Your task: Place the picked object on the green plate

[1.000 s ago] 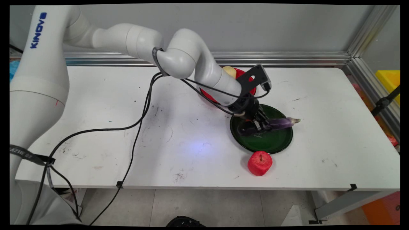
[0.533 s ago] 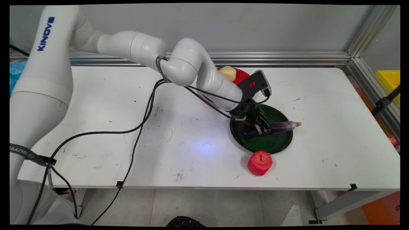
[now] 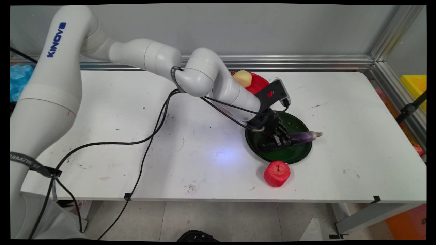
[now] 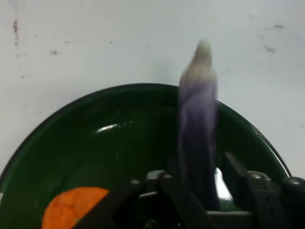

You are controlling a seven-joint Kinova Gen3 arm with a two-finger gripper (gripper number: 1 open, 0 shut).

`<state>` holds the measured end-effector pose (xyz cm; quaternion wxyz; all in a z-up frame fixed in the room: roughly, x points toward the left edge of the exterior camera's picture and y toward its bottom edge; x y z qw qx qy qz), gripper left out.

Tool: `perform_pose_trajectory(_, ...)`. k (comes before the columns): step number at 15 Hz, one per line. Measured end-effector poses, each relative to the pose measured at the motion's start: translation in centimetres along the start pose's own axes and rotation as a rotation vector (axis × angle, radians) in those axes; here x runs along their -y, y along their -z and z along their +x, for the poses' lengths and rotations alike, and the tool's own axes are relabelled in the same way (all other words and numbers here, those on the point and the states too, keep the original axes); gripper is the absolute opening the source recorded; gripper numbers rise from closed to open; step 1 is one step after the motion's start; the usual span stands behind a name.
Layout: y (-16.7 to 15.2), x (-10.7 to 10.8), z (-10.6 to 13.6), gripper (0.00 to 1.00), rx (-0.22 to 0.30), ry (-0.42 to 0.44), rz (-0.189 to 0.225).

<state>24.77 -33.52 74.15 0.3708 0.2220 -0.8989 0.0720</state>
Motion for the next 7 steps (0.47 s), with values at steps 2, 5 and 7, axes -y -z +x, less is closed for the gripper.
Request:
perform_pose_trajectory(2, -0.2, 0.1, 0.1, 1.00, -0.006, -0.002, 0.001)
perform_pose_trajectory(5, -0.2, 0.4, 0.4, 1.00, -0.015, -0.004, 0.003)
perform_pose_trajectory(7, 0.2, 0.7, 1.0, 1.00, -0.025, -0.003, 0.004)
